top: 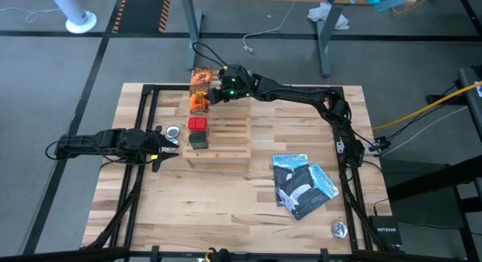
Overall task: Shelf spices
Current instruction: Remove the orange seasoning pack from the shelf
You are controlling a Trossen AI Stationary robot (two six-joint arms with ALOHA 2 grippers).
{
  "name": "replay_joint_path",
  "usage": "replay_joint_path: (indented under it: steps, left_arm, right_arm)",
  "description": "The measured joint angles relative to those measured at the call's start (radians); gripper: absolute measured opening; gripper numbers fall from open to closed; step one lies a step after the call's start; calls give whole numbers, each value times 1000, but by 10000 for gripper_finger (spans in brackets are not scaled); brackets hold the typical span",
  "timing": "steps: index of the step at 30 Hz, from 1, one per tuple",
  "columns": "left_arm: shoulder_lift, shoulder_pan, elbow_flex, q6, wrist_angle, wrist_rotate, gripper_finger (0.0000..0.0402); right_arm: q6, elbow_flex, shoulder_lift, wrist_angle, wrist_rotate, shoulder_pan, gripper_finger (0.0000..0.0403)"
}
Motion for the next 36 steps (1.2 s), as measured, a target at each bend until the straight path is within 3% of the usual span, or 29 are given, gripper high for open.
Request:
replay_joint_path:
  steps: [36]
  left_arm:
    - [0, 0, 0, 3, 9, -10, 162]
  right_arm:
    - [-13, 0, -2, 1, 1, 1, 182]
